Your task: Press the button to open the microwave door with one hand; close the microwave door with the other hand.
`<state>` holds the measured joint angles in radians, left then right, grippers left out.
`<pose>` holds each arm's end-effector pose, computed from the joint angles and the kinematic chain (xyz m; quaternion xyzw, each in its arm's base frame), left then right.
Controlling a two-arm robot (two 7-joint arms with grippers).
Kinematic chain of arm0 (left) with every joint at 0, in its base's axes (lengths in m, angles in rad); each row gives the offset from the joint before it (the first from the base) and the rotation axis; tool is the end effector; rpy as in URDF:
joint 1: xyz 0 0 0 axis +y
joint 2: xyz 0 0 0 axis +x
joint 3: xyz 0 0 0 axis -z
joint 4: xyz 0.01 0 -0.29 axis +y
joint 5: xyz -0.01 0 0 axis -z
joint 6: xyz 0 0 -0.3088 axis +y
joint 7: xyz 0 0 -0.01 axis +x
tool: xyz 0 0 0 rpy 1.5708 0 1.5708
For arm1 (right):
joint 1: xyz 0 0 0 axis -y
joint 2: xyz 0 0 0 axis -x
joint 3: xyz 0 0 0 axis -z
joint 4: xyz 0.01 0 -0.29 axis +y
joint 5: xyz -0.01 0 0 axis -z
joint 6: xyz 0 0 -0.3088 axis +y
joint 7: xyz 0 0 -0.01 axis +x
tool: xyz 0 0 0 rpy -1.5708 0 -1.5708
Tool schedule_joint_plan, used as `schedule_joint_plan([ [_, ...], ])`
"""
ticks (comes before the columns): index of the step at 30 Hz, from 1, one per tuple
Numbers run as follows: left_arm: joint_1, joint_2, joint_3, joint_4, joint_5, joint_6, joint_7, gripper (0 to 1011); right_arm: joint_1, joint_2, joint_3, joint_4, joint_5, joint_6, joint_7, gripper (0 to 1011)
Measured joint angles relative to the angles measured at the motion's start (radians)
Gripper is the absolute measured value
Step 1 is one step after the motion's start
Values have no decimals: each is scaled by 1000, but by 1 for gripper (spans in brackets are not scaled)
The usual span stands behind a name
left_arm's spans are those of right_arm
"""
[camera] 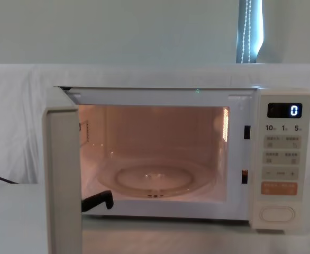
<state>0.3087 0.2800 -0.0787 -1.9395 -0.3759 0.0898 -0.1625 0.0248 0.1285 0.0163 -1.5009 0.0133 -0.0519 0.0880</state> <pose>0.2436 0.0744 -0.2575 -0.0243 0.0365 0.6330 0.7729 0.3351 -0.0465 -0.3102 -0.0396 -0.0417 -0.6814 0.7296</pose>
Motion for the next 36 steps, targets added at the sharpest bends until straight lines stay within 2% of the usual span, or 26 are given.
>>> schedule_joint_plan([
  [9, 37, 64, -62, -49, -90, 51, -58, 0, 0, 0, 0, 0, 0, 0, 0, 1002],
  [12, 44, 79, -71, -59, -111, 63, -69, 0, 0, 0, 0, 0, 0, 0, 0, 1002],
  [19, 55, 132, -87, -86, -195, 114, -125, 0, 0, 0, 0, 0, 0, 0, 0, 1002],
  [25, 39, 172, -86, -112, -254, 153, -163, 0, 0, 0, 0, 0, 0, 0, 0, 1002],
  [28, 27, 186, -80, -120, -267, 160, -172, 0, 0, 0, 0, 0, 0, 0, 0, 1002],
  [36, -65, 224, -28, -109, -317, 188, -201, 0, 0, 0, 0, 0, 0, 0, 0, 1002],
])
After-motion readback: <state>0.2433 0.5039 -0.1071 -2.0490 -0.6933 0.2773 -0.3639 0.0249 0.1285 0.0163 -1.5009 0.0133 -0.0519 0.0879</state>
